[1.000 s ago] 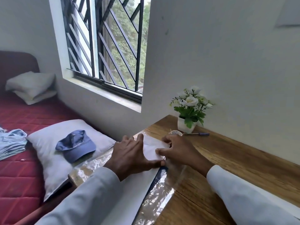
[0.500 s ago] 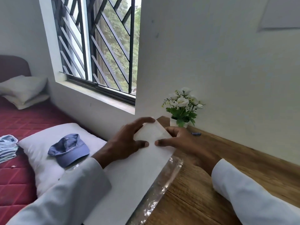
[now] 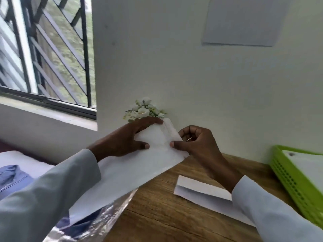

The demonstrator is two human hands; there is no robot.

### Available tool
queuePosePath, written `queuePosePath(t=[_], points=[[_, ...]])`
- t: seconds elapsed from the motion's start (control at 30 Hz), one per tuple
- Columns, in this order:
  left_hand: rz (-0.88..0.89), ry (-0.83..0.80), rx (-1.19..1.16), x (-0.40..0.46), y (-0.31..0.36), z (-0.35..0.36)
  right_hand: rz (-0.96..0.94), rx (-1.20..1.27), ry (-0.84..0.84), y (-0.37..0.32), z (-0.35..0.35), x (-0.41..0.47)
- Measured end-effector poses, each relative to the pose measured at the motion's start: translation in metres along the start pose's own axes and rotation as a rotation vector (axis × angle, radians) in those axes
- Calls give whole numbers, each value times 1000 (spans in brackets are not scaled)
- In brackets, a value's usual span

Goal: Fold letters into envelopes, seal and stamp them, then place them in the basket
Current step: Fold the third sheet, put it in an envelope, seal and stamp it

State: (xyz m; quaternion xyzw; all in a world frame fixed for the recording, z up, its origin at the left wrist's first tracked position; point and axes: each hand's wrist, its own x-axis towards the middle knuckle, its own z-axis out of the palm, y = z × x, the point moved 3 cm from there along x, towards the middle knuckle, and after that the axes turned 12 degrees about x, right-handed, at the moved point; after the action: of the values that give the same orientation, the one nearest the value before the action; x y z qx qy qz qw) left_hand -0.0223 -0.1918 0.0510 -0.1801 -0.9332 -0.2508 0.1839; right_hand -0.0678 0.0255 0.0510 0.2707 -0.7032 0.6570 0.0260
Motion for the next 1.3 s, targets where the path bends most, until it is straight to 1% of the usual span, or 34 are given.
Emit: queuePosePath(t=[0.1,0.2,0.3,0.5,0.63,0.73,0.83,0.93,1.0,1.03,1.13,1.3], points=[[54,-26,58,24,14,19,-57,-71,96,0,-30,-10],[109,-58,47,47,35,37,-132,-236,222,2,-56,-20],[148,-66,30,61,48,55,-125,-260,273,5,-76,-27],[200,-95,-38,75,64,87,-16,-157,254,20,-99,-44],[137,-112,44,77,59,103,33,-169,244,30,-105,-47],[112,-90,77,78,56,110,48,-176,237,34,-108,-45],[109,-73,104,78,56,116,78,-76,217,36,-109,-45],[111,-32,116,73,58,119,159,49,204,41,-109,-46],[162,31,224,68,64,121,204,99,234,44,-111,-45],[168,36,290,65,68,122,217,118,254,45,-113,-44],[114,-45,428,57,78,131,262,188,300,47,-118,-43],[125,8,568,57,80,140,343,319,298,49,-122,-42]])
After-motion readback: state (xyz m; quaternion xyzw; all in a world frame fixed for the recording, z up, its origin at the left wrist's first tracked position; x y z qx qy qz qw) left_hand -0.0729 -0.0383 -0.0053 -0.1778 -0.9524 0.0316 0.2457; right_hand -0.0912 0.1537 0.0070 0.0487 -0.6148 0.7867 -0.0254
